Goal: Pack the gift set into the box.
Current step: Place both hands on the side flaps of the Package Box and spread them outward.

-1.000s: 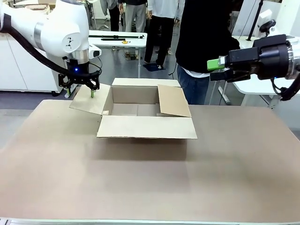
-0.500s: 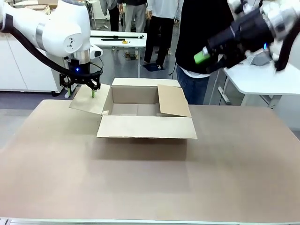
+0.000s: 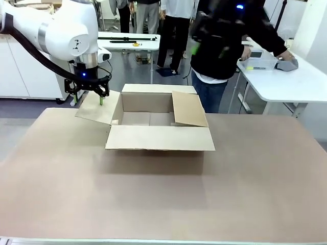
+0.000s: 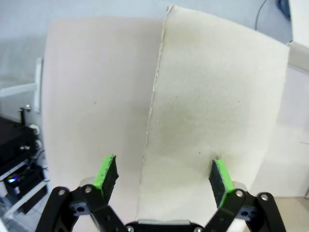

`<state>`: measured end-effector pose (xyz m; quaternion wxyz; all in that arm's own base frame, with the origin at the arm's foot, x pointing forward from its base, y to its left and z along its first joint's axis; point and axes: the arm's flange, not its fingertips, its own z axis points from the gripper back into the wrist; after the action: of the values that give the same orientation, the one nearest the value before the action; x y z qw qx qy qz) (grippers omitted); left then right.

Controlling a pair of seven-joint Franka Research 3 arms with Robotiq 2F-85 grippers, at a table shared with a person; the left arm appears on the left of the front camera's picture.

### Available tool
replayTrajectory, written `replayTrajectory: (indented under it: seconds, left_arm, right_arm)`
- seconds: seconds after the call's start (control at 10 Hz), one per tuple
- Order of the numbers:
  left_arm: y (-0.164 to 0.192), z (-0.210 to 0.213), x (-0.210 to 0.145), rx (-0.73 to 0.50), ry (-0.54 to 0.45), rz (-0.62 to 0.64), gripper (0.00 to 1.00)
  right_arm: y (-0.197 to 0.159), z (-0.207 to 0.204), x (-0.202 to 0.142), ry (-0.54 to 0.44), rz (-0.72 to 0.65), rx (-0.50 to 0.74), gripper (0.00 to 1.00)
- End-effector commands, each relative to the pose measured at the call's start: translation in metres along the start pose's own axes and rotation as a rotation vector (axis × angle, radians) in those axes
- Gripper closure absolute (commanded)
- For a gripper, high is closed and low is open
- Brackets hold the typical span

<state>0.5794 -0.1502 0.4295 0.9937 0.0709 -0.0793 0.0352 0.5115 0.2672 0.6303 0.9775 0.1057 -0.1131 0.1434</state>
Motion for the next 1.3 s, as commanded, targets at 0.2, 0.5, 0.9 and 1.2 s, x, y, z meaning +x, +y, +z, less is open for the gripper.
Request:
replayTrajectory:
  seconds: [0.2, 0.5, 0.9, 1.2]
  left_arm:
    - [0.001, 0.000, 0.001, 0.017, -0.013, 0.006, 0.00]
    - [0.001, 0.000, 0.001, 0.017, -0.013, 0.006, 0.00]
    - [0.001, 0.000, 0.001, 0.017, -0.013, 0.006, 0.00]
    - [0.001, 0.000, 0.001, 0.017, -0.013, 0.006, 0.00]
  right_arm:
    - [0.082, -0.102, 0.019, -0.144, 0.217, 0.012, 0.00]
    - [0.076, -0.043, 0.025, -0.147, 0.156, 0.004, 0.00]
    - [0.067, -0.080, 0.060, 0.046, -0.028, -0.051, 0.00]
    - [0.078, -0.145, 0.073, 0.142, -0.155, -0.100, 0.00]
